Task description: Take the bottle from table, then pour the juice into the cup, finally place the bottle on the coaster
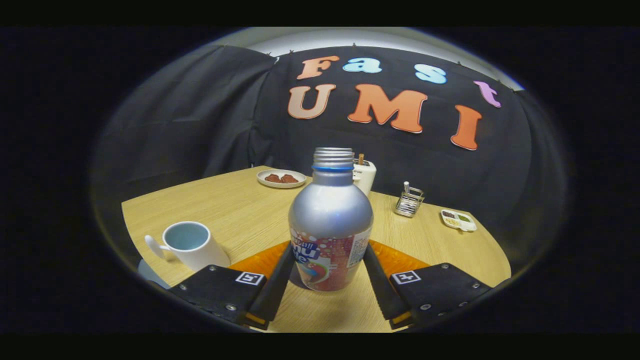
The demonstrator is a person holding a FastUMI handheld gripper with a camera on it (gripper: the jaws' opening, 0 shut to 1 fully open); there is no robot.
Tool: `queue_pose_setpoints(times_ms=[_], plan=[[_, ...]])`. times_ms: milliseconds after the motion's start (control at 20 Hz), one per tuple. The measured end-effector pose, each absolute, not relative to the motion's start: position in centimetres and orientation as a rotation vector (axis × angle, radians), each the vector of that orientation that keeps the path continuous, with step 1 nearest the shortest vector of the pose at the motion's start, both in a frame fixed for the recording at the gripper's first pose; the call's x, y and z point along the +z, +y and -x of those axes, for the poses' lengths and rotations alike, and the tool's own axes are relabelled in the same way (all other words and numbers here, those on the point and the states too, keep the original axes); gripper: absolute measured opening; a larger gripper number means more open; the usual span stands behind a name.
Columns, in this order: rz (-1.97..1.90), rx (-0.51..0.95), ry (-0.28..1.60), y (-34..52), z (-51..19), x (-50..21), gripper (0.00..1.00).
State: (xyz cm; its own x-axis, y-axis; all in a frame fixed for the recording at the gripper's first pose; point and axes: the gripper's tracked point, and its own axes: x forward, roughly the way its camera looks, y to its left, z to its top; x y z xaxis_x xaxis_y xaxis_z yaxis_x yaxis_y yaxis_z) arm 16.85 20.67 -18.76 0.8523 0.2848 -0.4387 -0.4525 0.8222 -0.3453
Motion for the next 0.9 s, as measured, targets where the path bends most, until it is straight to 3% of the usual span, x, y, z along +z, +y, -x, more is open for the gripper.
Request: queue_pose_setpoints(times_ms=[900], plan=[[0.336,0.435,0.441,21.1,-18.1,-23.2,0.78]])
